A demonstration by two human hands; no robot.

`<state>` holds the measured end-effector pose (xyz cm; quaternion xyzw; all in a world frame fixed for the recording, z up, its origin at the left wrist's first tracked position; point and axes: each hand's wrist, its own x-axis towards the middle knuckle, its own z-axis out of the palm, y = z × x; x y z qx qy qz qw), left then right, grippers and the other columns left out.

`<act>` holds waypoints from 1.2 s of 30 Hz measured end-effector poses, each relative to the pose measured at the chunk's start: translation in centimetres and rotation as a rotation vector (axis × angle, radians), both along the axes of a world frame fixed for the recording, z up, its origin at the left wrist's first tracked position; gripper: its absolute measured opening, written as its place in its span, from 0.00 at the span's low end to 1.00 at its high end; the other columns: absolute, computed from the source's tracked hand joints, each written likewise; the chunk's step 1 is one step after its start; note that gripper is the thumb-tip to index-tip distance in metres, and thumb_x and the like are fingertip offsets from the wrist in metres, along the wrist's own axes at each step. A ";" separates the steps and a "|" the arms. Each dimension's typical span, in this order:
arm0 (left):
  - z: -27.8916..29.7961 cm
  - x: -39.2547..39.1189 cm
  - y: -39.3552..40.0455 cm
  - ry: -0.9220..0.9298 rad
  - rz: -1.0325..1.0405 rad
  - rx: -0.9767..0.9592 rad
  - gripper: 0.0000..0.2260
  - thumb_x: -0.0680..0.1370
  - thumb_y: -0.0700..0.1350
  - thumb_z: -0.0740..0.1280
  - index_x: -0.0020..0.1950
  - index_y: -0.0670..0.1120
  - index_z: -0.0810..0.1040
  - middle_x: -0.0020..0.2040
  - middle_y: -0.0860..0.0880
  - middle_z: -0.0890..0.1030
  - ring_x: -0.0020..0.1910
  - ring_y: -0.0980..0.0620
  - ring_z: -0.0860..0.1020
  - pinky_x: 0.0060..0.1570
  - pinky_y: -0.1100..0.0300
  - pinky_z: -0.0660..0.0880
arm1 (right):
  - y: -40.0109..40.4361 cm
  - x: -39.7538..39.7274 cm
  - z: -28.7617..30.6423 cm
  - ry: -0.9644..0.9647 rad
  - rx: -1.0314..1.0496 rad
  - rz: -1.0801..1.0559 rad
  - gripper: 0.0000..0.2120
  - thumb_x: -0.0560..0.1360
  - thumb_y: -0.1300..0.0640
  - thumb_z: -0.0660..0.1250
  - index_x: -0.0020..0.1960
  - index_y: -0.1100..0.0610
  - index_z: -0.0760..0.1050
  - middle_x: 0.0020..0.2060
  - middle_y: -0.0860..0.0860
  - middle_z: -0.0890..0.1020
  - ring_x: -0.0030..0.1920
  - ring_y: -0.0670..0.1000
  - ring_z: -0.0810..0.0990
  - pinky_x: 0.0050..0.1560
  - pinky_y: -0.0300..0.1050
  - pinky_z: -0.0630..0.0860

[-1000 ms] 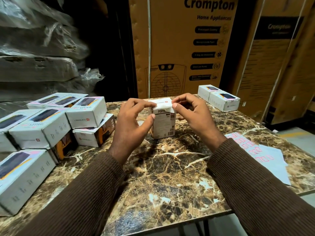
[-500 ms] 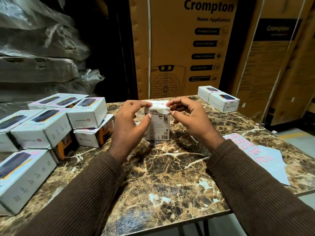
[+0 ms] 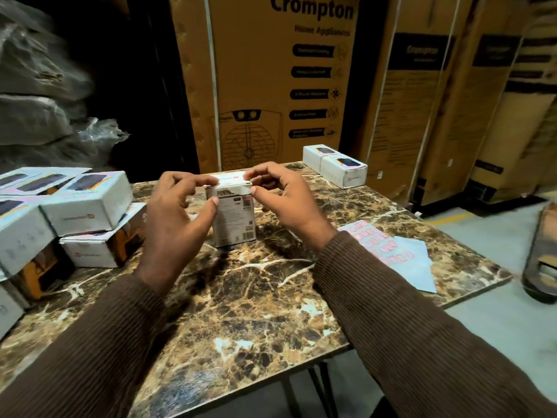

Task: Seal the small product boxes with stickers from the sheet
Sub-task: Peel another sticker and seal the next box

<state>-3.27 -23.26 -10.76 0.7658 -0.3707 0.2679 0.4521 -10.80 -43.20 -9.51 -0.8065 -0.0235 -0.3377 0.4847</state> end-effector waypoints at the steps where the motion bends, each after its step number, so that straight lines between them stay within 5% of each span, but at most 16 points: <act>1: 0.0 -0.1 0.1 -0.013 0.003 -0.004 0.12 0.80 0.42 0.72 0.64 0.47 0.82 0.60 0.49 0.75 0.61 0.50 0.75 0.56 0.48 0.79 | 0.1 -0.2 0.1 0.002 0.015 -0.012 0.09 0.79 0.60 0.71 0.59 0.53 0.82 0.51 0.47 0.84 0.51 0.44 0.82 0.46 0.41 0.80; 6: 0.5 -1.2 -0.1 -0.147 -0.002 -0.020 0.12 0.80 0.41 0.73 0.63 0.45 0.83 0.59 0.45 0.75 0.61 0.45 0.75 0.58 0.43 0.77 | -0.4 -2.8 2.1 0.023 0.104 -0.029 0.11 0.80 0.60 0.70 0.61 0.52 0.82 0.53 0.53 0.84 0.49 0.48 0.82 0.42 0.40 0.78; 11: 0.3 -4.7 -2.0 -0.214 -0.222 0.122 0.11 0.80 0.42 0.72 0.62 0.46 0.83 0.59 0.47 0.76 0.61 0.46 0.75 0.58 0.50 0.75 | -3.8 -8.5 4.6 0.097 0.003 -0.009 0.08 0.81 0.61 0.70 0.59 0.56 0.84 0.53 0.59 0.85 0.45 0.46 0.81 0.40 0.36 0.76; 15: -1.0 -7.1 -3.9 -0.129 -0.475 0.325 0.10 0.81 0.50 0.68 0.62 0.54 0.82 0.62 0.56 0.75 0.64 0.57 0.73 0.62 0.59 0.73 | -8.4 -13.1 4.0 0.196 -0.128 -0.012 0.05 0.80 0.59 0.73 0.55 0.56 0.85 0.49 0.58 0.86 0.45 0.50 0.82 0.45 0.41 0.79; 20: -2.2 -9.3 -6.2 -0.095 -0.635 0.537 0.15 0.85 0.56 0.65 0.70 0.55 0.79 0.69 0.60 0.75 0.68 0.62 0.72 0.67 0.56 0.74 | -12.7 -17.2 1.4 0.311 -0.190 -0.054 0.19 0.73 0.37 0.74 0.53 0.51 0.86 0.47 0.53 0.87 0.47 0.58 0.84 0.47 0.55 0.82; 23: -2.6 -9.8 -8.2 -0.109 -0.623 0.630 0.22 0.85 0.63 0.60 0.76 0.56 0.75 0.73 0.60 0.74 0.70 0.63 0.70 0.70 0.55 0.73 | -13.8 -18.0 0.3 0.368 -0.287 -0.070 0.26 0.71 0.27 0.71 0.52 0.49 0.86 0.46 0.50 0.87 0.47 0.54 0.84 0.46 0.51 0.80; 28: -2.8 -9.7 -11.3 -0.078 -0.608 0.679 0.27 0.84 0.66 0.58 0.76 0.53 0.74 0.72 0.57 0.75 0.70 0.59 0.72 0.68 0.49 0.74 | -14.1 -17.7 -0.4 0.453 -0.464 -0.079 0.12 0.75 0.41 0.74 0.53 0.47 0.86 0.47 0.44 0.86 0.50 0.46 0.84 0.51 0.50 0.83; 32: -3.1 -9.5 -12.1 -0.070 -0.609 0.706 0.26 0.83 0.67 0.58 0.74 0.53 0.75 0.71 0.57 0.76 0.68 0.59 0.73 0.67 0.49 0.75 | -14.7 -16.9 -0.8 0.488 -0.641 -0.152 0.05 0.78 0.53 0.76 0.53 0.47 0.86 0.47 0.40 0.84 0.50 0.41 0.82 0.47 0.40 0.78; 36: -3.3 -9.7 -11.9 -0.083 -0.622 0.710 0.25 0.83 0.67 0.60 0.73 0.53 0.76 0.71 0.57 0.76 0.68 0.59 0.73 0.68 0.51 0.75 | -14.7 -16.3 -1.1 0.536 -0.678 -0.135 0.03 0.78 0.55 0.76 0.50 0.47 0.86 0.44 0.41 0.84 0.47 0.41 0.81 0.44 0.32 0.73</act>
